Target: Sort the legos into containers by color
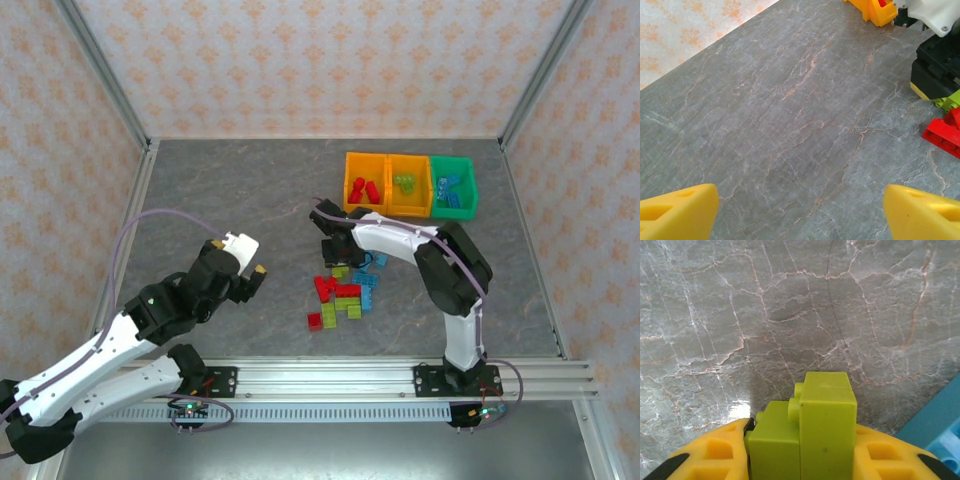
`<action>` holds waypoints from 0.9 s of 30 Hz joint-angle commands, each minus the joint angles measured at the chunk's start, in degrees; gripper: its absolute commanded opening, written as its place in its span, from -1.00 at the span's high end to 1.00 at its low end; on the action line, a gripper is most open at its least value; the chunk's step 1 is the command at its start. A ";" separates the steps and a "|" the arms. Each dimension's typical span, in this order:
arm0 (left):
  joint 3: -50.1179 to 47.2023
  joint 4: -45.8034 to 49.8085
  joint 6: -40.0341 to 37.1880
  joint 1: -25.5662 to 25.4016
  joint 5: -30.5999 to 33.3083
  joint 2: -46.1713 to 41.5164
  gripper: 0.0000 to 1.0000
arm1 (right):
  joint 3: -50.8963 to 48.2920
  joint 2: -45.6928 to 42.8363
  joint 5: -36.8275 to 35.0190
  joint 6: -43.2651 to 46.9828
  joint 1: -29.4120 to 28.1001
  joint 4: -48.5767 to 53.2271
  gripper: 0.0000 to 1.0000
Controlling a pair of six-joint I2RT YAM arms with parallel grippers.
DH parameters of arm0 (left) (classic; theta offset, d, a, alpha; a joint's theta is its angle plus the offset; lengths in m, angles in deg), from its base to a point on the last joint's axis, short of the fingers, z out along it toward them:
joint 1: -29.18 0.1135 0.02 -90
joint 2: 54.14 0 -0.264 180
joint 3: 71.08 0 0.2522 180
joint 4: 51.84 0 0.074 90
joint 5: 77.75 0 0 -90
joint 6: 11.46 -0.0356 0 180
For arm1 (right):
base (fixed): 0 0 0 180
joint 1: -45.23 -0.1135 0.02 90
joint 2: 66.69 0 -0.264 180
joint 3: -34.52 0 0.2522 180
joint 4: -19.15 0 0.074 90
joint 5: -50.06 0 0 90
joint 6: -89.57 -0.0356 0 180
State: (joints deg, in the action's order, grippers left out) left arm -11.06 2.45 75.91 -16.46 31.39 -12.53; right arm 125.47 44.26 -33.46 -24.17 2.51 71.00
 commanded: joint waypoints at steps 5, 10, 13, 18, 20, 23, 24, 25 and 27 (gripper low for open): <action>-0.97 -1.58 -0.29 1.04 -3.91 -1.86 -0.76 | -4.84 -18.69 -15.24 -1.74 0.27 -1.50 0.51; -1.56 -2.65 -3.65 1.26 -11.83 -3.52 -0.98 | -6.43 -26.98 -17.55 -1.06 11.83 -5.49 0.52; -2.08 -3.43 -5.93 1.23 -15.90 -5.14 -1.00 | -3.81 -24.57 -15.19 1.67 21.30 -8.52 0.52; -4.09 -5.15 -9.15 1.26 -20.04 -8.81 -1.00 | 10.06 -9.60 -8.82 4.78 29.70 -7.29 0.53; -4.89 -5.55 -11.03 1.26 -22.03 -10.90 -1.00 | 16.05 -3.32 -8.93 5.45 30.88 -6.13 0.52; -6.63 -7.04 -13.34 1.34 -23.67 -14.65 -1.00 | 23.51 4.27 -10.16 5.47 31.63 -3.64 0.36; -7.40 -8.00 -13.77 1.34 -23.45 -15.97 -1.00 | 25.84 6.08 -10.25 5.55 31.73 -2.67 0.29; -8.24 -9.02 -13.90 1.35 -22.80 -17.30 -1.00 | 28.08 7.89 -10.47 5.73 31.83 -1.02 0.20; -9.27 -10.09 -14.03 1.35 -21.30 -19.23 -1.00 | 31.64 9.90 -11.04 6.18 31.90 1.80 0.00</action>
State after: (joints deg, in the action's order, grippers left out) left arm -18.90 -3.54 64.47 -15.65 10.08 -29.73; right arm 151.74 53.53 -43.17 -19.36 34.02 67.20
